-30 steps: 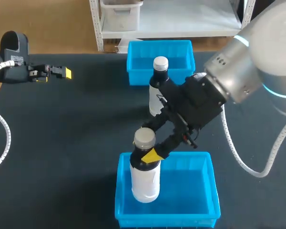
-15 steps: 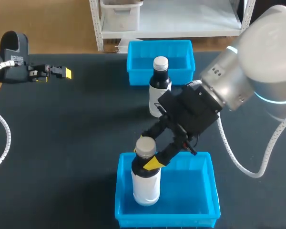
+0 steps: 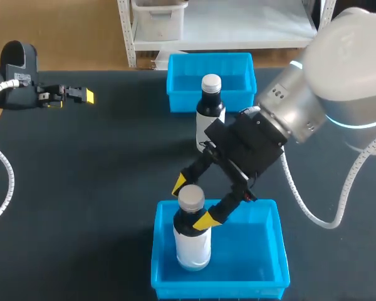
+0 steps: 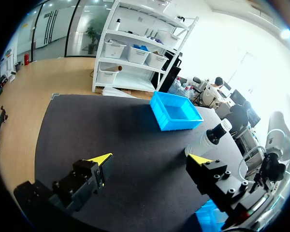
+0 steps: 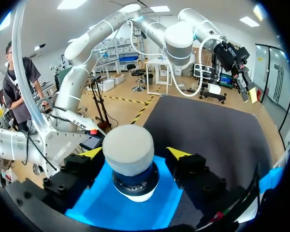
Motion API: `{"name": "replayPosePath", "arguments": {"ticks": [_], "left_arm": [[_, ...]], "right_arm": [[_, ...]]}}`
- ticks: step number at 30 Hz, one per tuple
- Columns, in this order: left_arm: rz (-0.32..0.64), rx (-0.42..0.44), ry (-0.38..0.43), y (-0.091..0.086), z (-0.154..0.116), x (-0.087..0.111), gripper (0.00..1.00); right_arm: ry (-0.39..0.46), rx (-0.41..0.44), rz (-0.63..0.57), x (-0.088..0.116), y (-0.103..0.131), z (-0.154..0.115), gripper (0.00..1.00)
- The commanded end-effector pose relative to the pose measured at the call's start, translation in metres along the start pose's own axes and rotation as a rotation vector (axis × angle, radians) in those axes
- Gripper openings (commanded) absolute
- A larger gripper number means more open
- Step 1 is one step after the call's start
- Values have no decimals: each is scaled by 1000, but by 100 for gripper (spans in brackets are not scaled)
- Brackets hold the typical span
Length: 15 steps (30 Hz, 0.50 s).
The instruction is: Pick up the bottle, and place it in the far bin if it is heavy, or in the near bin if it is light.
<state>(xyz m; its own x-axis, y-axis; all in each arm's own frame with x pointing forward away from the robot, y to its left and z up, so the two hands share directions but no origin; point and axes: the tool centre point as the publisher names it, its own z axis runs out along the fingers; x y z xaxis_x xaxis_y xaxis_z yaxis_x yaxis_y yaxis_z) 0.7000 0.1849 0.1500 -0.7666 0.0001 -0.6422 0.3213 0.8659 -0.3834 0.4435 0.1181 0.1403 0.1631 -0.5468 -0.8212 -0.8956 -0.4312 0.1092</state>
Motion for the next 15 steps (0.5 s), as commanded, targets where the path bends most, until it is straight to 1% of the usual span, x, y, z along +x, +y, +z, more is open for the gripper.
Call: {"name": "replayPosePath", "arguments": {"ticks": [1, 5, 9, 11, 13, 15], "left_arm": [[0, 0, 0, 0, 0, 0, 100], [0, 0, 0, 0, 0, 0, 100], [0, 0, 0, 0, 0, 0, 100], [0, 0, 0, 0, 0, 0, 100], [0, 0, 0, 0, 0, 0, 100], [0, 0, 0, 0, 0, 0, 100]], "right_arm": [[11, 5, 15, 0, 0, -7, 100], [23, 19, 31, 6, 0, -31, 100], [77, 49, 38, 15, -1, -60, 100], [93, 67, 50, 23, -3, -79, 100], [105, 104, 81, 32, -7, -99, 100], [94, 150, 127, 41, -13, -122, 100]]}}
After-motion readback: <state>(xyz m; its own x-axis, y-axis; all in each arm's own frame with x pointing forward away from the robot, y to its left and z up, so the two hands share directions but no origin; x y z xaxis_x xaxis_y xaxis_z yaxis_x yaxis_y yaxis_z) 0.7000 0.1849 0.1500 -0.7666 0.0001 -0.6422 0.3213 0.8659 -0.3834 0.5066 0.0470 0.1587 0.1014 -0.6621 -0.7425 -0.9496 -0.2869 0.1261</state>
